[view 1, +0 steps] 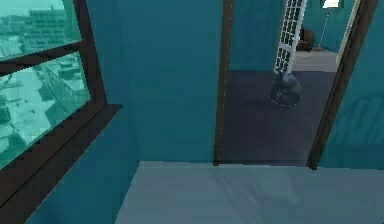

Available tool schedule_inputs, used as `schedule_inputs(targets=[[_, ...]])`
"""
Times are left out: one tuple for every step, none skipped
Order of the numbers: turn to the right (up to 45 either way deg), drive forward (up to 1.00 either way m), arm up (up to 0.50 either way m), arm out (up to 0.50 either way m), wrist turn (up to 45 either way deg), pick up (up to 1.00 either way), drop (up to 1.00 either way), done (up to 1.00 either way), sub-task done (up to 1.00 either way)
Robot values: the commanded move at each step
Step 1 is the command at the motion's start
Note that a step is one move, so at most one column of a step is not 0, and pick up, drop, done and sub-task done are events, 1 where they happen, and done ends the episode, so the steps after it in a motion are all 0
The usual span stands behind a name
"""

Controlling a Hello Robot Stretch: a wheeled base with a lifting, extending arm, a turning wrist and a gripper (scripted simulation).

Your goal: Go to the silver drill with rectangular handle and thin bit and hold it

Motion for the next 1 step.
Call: schedule_inputs(targets=[[0.0, 0.6, 0.0, 0.0, 0.0, 0.0, 0.0, 0.0, 0.0]])
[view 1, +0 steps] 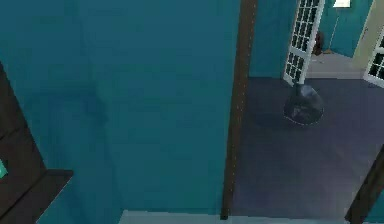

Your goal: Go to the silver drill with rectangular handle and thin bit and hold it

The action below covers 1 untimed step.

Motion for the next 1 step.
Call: schedule_inputs(targets=[[36.0, 0.0, 0.0, 0.0, 0.0, 0.0, 0.0, 0.0, 0.0]])
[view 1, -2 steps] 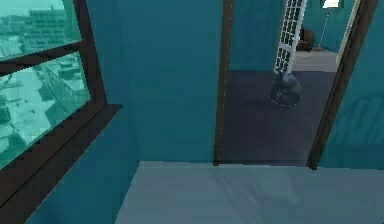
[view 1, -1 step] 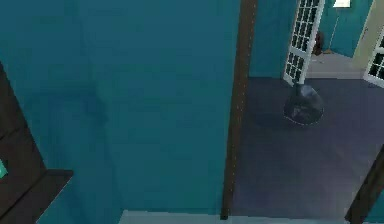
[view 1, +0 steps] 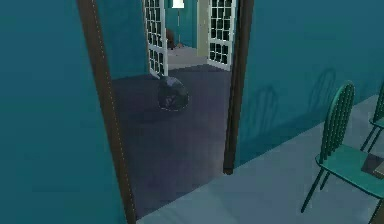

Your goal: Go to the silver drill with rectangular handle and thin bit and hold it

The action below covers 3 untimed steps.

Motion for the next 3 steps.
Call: schedule_inputs(targets=[[0.0, 1.0, 0.0, 0.0, 0.0, 0.0, 0.0, 0.0, 0.0], [6.0, 0.0, 0.0, 0.0, 0.0, 0.0, 0.0, 0.0, 0.0], [0.0, 0.1, 0.0, 0.0, 0.0, 0.0, 0.0, 0.0, 0.0]])
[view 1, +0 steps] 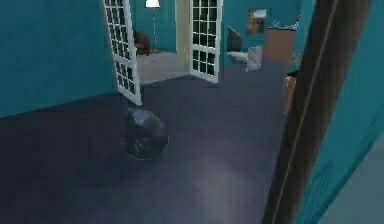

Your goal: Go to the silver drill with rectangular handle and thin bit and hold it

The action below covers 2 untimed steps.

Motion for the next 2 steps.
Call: schedule_inputs(targets=[[-33.0, 0.0, 0.0, 0.0, 0.0, 0.0, 0.0, 0.0, 0.0], [0.0, 0.3, 0.0, 0.0, 0.0, 0.0, 0.0, 0.0, 0.0]])
